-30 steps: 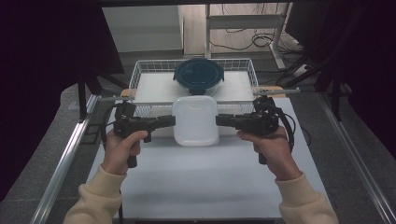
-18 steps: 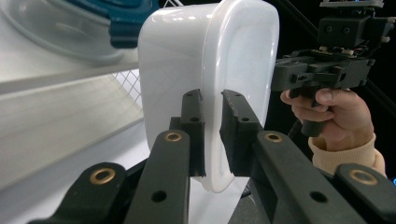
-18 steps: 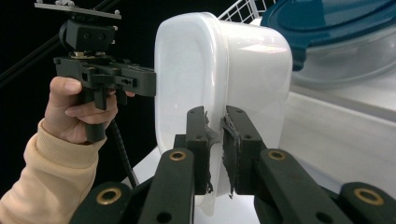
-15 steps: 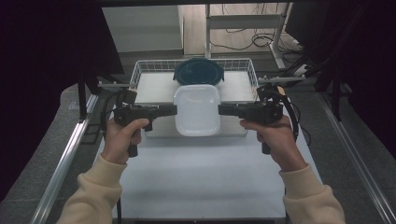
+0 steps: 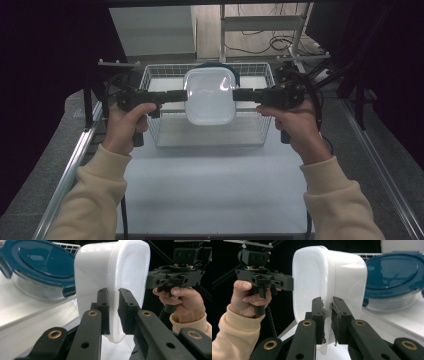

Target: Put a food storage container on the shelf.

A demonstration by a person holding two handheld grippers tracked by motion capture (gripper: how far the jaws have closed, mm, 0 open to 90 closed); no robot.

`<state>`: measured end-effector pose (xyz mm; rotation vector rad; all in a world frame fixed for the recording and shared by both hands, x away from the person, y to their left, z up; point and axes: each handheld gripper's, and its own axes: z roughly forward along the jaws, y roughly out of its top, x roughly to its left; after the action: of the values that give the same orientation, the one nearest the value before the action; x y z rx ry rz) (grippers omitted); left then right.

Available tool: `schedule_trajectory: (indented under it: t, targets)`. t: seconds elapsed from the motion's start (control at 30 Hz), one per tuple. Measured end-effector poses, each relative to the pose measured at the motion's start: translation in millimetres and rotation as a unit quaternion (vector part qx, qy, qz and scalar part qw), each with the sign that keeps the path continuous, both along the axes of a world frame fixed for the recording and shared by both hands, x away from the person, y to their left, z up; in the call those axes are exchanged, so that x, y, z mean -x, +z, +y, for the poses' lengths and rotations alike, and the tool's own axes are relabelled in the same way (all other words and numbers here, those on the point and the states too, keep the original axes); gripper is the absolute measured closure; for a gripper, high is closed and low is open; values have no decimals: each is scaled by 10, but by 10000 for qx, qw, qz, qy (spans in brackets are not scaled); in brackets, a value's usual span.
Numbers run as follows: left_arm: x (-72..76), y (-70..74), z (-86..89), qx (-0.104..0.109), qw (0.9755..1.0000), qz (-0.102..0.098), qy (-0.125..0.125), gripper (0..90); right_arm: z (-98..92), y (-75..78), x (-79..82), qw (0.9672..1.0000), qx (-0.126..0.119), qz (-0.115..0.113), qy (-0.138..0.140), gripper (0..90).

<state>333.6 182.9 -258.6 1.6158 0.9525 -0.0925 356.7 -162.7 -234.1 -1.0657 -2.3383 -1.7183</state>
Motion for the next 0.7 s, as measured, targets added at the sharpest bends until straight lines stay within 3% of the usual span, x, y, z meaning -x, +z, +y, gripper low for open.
schedule_trajectory:
  t: [0.3, 0.7]
  targets:
    - [-297, 144, 24, -12, 10000, 36, -28, 801, 12, 117, -251, 9999, -67, 96, -36, 801]
    - [-552, 290, 47, 15, 9999, 97, -67, 800, 33, 257, -471, 9997, -130, 192, -78, 801]
